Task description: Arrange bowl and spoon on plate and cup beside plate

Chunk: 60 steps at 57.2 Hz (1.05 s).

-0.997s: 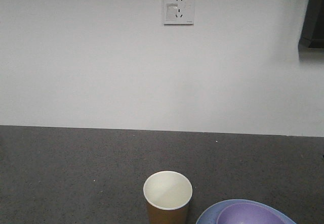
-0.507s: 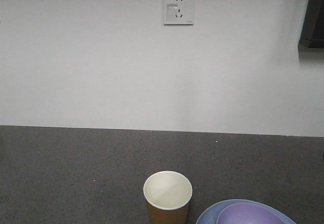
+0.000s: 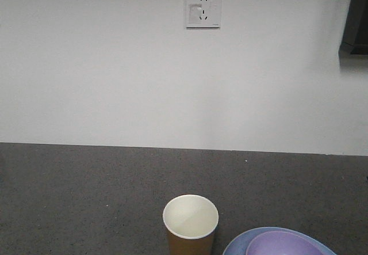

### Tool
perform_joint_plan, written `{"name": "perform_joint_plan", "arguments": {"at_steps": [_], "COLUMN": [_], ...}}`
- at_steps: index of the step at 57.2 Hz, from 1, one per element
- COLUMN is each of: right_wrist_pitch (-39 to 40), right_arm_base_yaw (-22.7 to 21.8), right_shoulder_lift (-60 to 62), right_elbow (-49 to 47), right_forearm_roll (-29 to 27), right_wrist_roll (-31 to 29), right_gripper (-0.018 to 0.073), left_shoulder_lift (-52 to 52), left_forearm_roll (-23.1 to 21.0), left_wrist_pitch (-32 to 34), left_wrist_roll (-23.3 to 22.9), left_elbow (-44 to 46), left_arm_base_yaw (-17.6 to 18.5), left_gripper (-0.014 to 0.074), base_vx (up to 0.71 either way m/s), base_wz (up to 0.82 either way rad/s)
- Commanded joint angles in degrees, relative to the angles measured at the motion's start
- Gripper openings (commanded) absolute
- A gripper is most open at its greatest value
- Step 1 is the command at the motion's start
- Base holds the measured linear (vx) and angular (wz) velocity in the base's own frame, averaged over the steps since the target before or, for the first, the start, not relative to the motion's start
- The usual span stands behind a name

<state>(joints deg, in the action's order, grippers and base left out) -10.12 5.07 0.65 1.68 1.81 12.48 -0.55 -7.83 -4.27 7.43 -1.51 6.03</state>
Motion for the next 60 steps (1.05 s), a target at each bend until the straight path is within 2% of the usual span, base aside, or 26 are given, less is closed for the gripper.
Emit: {"name": "perform_joint_plan", "arguments": {"at_steps": [1, 60], "right_wrist_pitch": [5.4, 5.3], "right_arm_base_yaw": [1.7, 2.6], "right_shoulder_lift": [0.3, 0.3], "right_elbow": [0.3, 0.3], "right_forearm_roll": [3.2, 2.8], "right_wrist_roll": [-0.2, -0.2], "right_gripper": [-0.0008, -0.0008], "left_shoulder_lift": [-0.9, -0.9], "left_forearm_roll": [-0.3, -0.3], "left_wrist_pitch": [4.3, 4.3], "left_wrist_roll": [-0.1, -0.1], "left_elbow": [1.5, 1.5], "left_arm_base_yaw": [0.0, 0.0], "left_gripper": [-0.0006, -0.0006], "base_vx": [0.00, 0.00], "base_wz": [0.00, 0.00]}}
